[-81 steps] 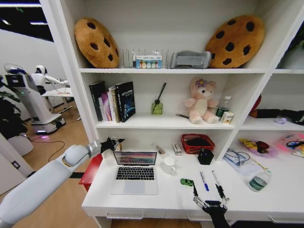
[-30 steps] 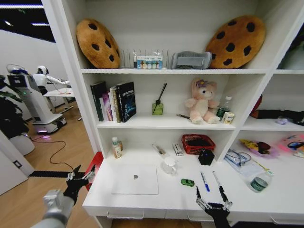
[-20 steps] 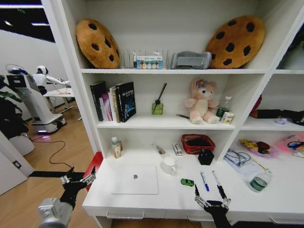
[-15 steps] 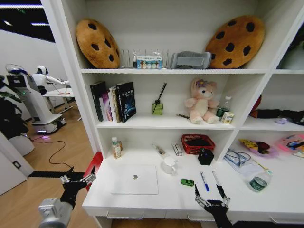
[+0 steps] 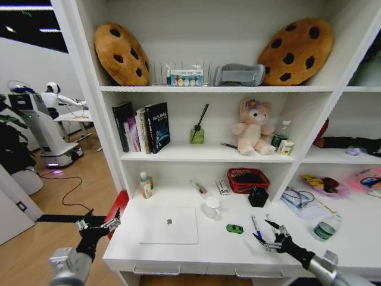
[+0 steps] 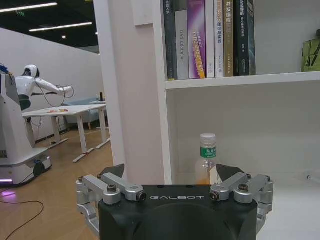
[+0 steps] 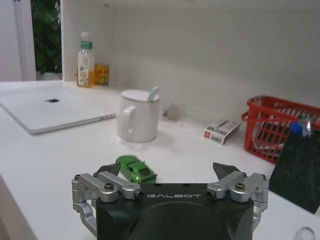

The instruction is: Organize the objects on the table.

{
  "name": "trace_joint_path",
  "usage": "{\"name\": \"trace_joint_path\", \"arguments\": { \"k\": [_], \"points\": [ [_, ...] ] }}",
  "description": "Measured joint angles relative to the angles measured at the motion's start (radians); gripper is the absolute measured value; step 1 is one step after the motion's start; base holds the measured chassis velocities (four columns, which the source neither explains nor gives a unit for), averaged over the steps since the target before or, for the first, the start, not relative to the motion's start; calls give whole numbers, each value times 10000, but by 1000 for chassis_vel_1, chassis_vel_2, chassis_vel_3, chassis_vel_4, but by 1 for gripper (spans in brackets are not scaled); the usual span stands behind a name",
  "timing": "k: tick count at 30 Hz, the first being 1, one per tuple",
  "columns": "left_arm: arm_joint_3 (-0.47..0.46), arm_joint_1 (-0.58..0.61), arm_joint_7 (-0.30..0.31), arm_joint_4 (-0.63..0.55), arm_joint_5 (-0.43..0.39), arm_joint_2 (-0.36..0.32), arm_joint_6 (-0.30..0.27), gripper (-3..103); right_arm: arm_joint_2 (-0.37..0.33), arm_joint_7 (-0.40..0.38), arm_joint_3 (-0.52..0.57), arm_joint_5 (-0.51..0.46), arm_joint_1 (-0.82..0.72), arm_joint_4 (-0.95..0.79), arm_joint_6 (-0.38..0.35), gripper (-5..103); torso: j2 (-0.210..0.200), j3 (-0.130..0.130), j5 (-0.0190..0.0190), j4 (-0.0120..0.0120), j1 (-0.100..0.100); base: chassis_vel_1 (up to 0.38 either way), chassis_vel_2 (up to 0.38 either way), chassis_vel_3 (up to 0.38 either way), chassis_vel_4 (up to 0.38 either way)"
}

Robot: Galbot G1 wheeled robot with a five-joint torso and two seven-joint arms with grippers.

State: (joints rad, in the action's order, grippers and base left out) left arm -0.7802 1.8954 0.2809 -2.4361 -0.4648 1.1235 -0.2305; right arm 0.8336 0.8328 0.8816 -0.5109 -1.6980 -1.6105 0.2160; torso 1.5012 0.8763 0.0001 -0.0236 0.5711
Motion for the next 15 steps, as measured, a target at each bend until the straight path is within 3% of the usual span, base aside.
{"name": "trace_joint_path", "arguments": {
  "k": [6, 15],
  "points": [
    [8, -6, 1, 5, -6, -7, -1, 100, 27, 492, -401, 142, 302, 701, 111, 100, 1, -1, 1, -9, -1, 0, 0, 0, 0],
    [15, -8, 2, 14, -10, -12, 1, 100, -196, 342, -1517, 84, 1792, 1336, -180, 100, 1, -1, -1, -5, -2, 0, 0, 0, 0]
  ]
}}
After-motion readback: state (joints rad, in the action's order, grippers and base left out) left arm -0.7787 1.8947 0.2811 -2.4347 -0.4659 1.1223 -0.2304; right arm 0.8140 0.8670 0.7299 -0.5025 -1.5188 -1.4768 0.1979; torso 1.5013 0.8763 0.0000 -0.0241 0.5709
